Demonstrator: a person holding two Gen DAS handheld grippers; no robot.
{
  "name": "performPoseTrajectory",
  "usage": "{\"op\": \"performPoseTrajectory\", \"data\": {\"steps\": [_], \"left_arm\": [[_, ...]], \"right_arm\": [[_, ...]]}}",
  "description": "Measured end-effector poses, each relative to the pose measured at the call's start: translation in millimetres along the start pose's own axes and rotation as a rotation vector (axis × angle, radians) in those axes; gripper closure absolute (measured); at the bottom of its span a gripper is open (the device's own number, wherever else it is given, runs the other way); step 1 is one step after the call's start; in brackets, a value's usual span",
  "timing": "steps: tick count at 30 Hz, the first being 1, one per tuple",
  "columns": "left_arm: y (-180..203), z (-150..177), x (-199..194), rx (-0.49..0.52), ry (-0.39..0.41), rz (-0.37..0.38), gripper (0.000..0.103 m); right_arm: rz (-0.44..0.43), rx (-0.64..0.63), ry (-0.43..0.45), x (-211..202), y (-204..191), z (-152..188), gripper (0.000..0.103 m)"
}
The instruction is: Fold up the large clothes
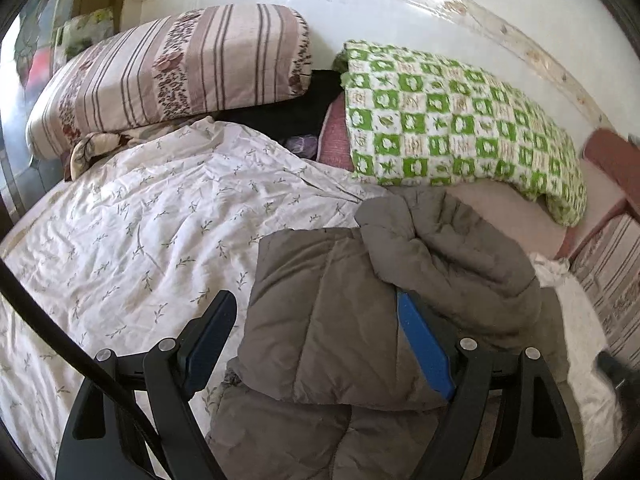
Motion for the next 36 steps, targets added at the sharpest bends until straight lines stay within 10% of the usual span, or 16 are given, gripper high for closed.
{"op": "performPoseTrajectory", "data": {"steps": [12,22,36], "left_arm": [[22,20,26,0.066,-0.05,-0.02,0.021],[32,50,56,0.156,-0.149,-0.078,0.021],[23,39,49,0.124,-0.121,-0.095,0.021]], "right_arm": [[-0.085,0.157,0.003,50,46,-60,0.101],[-0.081,0.264,-0.2,143,71,13,0.1],[-0.174,0.148,-0.099,124,16,-34,0.085]]}}
Point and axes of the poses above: each gripper's, at about its wrist camera, not at the fingertips, and x roughly the way its jaws point, y to its right, z to its underside, the point moved 10 cm from there along x, roughly the way its jaws point, and after that the axes turned 13 degrees about -z, right-handed, at the moved point
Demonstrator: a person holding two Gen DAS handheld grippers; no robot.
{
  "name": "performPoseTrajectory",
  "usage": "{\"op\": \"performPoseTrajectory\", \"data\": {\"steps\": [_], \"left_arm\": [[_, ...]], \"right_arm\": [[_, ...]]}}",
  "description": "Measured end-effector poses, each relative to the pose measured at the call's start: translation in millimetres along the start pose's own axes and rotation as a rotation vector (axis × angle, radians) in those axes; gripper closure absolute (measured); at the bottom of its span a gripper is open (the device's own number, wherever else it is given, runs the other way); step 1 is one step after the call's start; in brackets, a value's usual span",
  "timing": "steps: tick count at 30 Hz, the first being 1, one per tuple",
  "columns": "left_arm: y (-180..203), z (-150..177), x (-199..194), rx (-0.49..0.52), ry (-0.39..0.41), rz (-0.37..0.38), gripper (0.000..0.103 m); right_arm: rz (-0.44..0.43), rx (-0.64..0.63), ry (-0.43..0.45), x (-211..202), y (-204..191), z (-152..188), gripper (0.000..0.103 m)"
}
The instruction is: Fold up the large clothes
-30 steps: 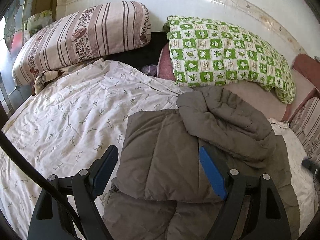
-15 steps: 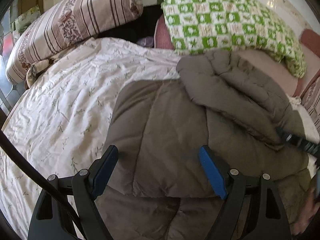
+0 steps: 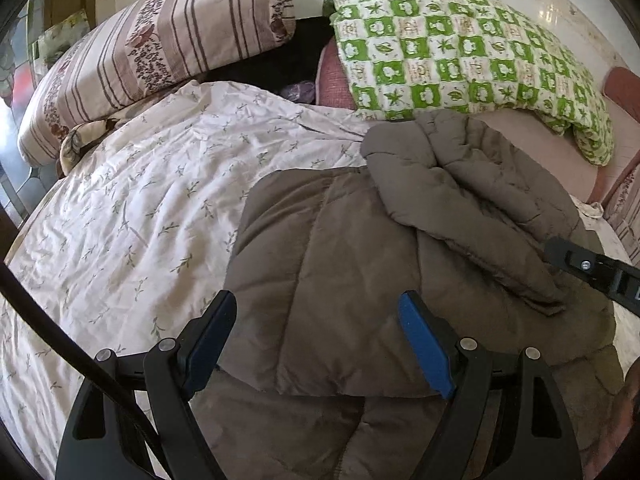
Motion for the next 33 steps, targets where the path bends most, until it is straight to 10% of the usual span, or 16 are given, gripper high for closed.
{"op": "performPoseTrajectory", "data": {"steps": [6,11,15,24,33], "left_arm": [[-5,7,15,0.011,-0.049,-0.044,0.021],[-7,5,13,-0.011,-0.045,-0.023,0.021],[-7,2,6,-0.037,-0.026,0.003,0.021],[0,11,19,-0.008,-0.057,-0.021,0.021],[-2,4,8,-0.017,-0.021,-0.01,0.02]], "right_arm": [[0.019,0.006,-0.121,50,8,26,0.085],[-0.02,0.004,-0.029,10,5,-1,0.085],[0.116,-0.01,0.08,-31,37,-28,0.072],[0.198,0.108,-0.029,-2,122,13,0.071],[0.183,0.021,0.064,-33,79,-2,0.067]]}}
Point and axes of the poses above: each gripper's, at about its wrist camera, not at the fingertips, and x roughly the way its jaws point, y to its right, z to its underside, the point moved 10 cm from there along x, roughly the way its jaws point, and after that the axes turned 13 degrees about -z, right-handed, at the moved point
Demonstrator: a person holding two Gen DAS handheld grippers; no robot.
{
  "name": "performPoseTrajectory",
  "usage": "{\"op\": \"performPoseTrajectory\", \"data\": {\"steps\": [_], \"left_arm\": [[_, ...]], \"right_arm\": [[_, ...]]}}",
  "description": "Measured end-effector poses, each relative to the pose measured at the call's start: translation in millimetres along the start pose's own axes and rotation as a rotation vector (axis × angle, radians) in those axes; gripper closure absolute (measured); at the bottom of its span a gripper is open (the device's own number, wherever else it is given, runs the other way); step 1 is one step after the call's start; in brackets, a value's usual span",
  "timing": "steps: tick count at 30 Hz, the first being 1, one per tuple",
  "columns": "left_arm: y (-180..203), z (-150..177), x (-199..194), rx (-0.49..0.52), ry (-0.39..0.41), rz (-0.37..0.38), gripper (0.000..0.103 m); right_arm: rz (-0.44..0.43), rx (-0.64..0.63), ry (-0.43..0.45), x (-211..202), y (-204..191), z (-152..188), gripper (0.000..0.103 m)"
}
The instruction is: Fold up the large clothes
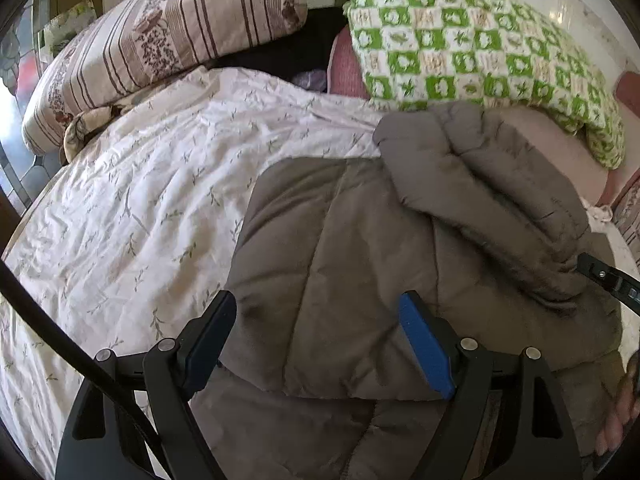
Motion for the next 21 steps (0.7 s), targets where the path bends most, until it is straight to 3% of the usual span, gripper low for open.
{"op": "performPoseTrajectory", "data": {"steps": [1,3,7,9,15,21], "left_arm": [[1,-1,-2,0.003,0.007,0.001,0.02],[3,1,0,0.014,0.004,-0.006,0.02],[6,9,11,0.042,-0.033,-0.02,0.019],[6,10,11,0.048,-0.034,-0.03,0.018],[4,-1,-14,0.014,0.002,0.029,0.018],[-1,-3,-48,0.028,0.053,0.03,0.018]], "right_arm": [[-0.012,-0.016,0.001,-2,-8,2,0.06],[-0.023,-0.036,-0.023,7,-17,6,0.055],[0.016,-0.058,-0.132,42,-14,32,0.055],[0.025,-0.061,-0.131,39,-15,32,0.055],[-0.034,-0.03,-0.057,-23,-30,26,0.055],[-0.051,-0.016,-0.046,-103,-37,66,0.054]]}}
Point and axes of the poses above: each gripper's, at about its wrist camera, not at the fingertips, and x roughly the way its jaws point, y to its right, z to its underside, the point moved 10 cm from there along x, roughly the way its jaws point, and after that the axes turned 13 degrees about -z, right-handed, at the moved point
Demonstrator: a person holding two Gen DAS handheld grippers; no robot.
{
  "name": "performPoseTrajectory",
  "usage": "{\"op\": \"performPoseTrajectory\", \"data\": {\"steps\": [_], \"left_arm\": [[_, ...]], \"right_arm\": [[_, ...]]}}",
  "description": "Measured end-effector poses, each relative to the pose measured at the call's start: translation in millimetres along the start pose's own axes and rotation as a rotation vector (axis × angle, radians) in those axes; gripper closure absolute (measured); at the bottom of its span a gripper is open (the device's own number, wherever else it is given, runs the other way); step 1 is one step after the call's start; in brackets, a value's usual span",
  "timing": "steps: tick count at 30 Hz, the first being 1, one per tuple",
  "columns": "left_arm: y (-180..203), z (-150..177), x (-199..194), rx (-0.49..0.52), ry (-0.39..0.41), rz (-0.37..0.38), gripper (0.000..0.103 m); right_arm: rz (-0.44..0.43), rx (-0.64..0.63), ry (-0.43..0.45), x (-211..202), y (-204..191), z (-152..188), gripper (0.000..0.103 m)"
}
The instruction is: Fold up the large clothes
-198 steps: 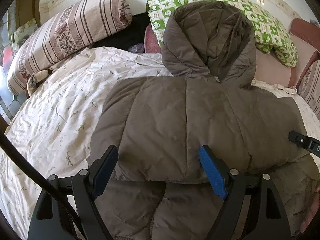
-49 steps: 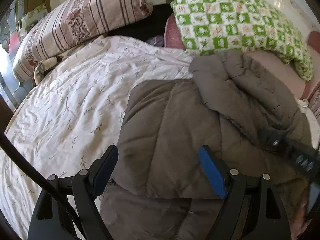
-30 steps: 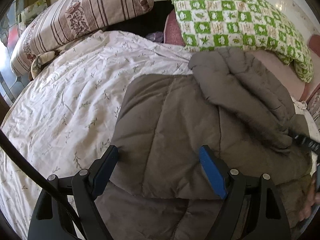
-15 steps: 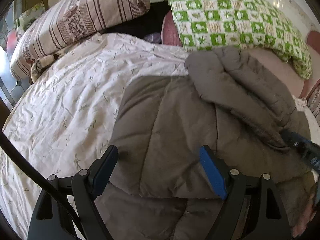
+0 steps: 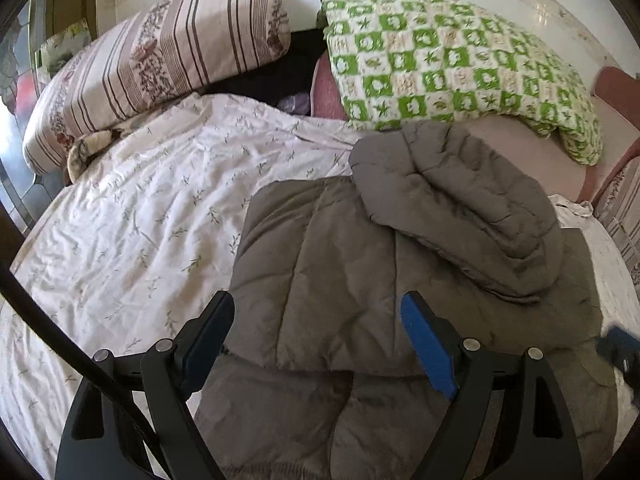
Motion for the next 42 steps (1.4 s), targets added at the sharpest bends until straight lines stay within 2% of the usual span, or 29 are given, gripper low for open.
{"op": "performPoseTrajectory", "data": {"steps": [3,5,7,10,12,14,16,20,22,27,33,35,42], "left_arm": [[-6,-1,-22,-0.015,0.028,0.012,0.018],[-11,-3,-47,-0.005,0.089,0.001,0.018],[-16,0,-69,0.014,0.149,-0.034,0.018],[-23,10,-108,0.029,0.235,-0.074,0.018],[-30,24,-134,0.032,0.277,-0.106,0.018],[-33,44,-156,0.038,0.289,-0.101,0.018],[-36,67,-173,0.057,0.298,-0.112,0.018],[-41,123,-184,0.116,0.261,-0.132,0.016],[-46,156,-179,0.134,0.207,-0.147,0.016],[-44,204,-155,0.128,0.071,-0.107,0.016],[-44,232,-126,0.149,-0.004,-0.13,0.016],[-42,238,-120,0.155,-0.026,-0.114,0.016],[-43,243,-116,0.176,0.003,-0.127,0.014]], "right_arm": [[0.004,0.024,-0.003,-36,2,36,0.054],[0.013,0.026,0.0,-59,3,64,0.052],[0.028,0.037,0.001,-78,9,90,0.047],[0.042,0.062,0.001,-97,19,128,0.047],[0.056,0.095,0.001,-104,29,151,0.047],[0.036,0.136,-0.003,-108,34,170,0.047],[0.052,0.146,-0.006,-111,40,187,0.047],[0.06,0.119,0.006,-118,39,198,0.047],[0.049,0.117,0.006,-118,39,204,0.047],[0.061,0.1,-0.023,-109,41,222,0.047],[0.085,0.059,-0.023,-104,41,230,0.046],[0.086,0.06,-0.023,-104,41,231,0.045],[0.107,0.017,-0.016,-98,41,233,0.038]]}}
Point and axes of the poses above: each gripper's, at about its wrist camera, not at the fingertips, and x roughly the way its jaws point, y to its right, z to its underside, the point moved 10 cm from there along x, roughly the way its jaws point, and after that the axes turned 13 degrees about -z, right-handed, at the moved point
